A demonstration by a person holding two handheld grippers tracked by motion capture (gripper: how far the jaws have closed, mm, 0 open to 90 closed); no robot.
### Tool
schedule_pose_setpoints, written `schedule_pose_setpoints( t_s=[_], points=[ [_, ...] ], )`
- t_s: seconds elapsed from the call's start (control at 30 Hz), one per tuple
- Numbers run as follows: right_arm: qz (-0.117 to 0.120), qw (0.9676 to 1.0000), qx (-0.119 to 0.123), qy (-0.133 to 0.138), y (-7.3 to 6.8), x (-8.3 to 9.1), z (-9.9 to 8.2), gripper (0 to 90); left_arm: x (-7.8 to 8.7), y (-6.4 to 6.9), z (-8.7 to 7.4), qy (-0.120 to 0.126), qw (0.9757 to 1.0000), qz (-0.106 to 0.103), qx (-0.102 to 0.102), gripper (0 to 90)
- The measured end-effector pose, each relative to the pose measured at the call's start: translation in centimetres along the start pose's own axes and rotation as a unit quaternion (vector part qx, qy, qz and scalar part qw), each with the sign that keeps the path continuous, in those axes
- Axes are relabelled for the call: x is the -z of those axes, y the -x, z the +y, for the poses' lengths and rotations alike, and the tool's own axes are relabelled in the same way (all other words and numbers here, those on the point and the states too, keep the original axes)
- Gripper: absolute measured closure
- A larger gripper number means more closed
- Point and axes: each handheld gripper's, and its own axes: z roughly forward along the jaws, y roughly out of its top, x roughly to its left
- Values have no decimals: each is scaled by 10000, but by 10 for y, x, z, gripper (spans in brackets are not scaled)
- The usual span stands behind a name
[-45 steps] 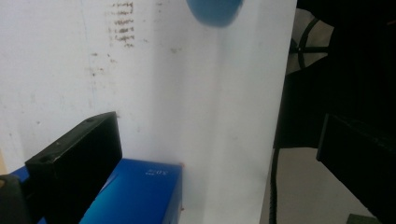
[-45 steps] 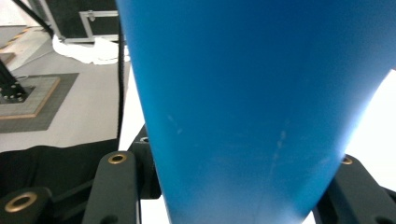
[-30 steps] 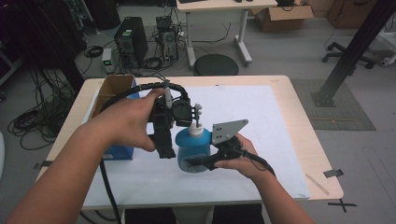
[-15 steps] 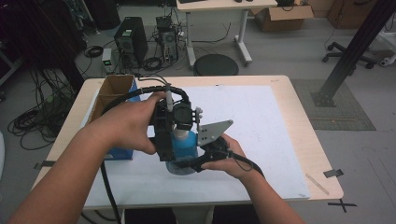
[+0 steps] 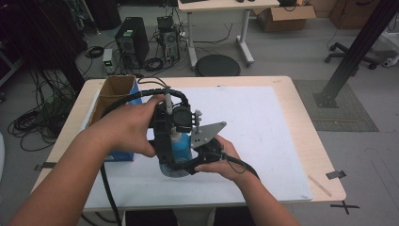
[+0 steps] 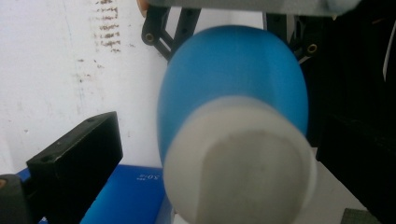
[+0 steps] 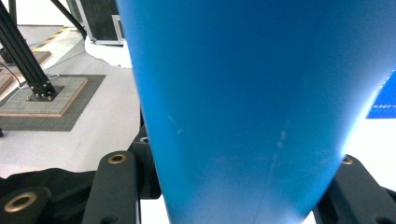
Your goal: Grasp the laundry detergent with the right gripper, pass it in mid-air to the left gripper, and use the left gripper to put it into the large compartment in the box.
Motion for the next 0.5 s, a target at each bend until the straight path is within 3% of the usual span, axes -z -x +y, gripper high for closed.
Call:
schedule_pose_setpoints(
  t_s=[0.5],
  points=[
    [-1, 10000, 46, 16, -1, -6, 4, 457, -5, -1, -1, -32, 10000, -41, -23, 47]
  ],
)
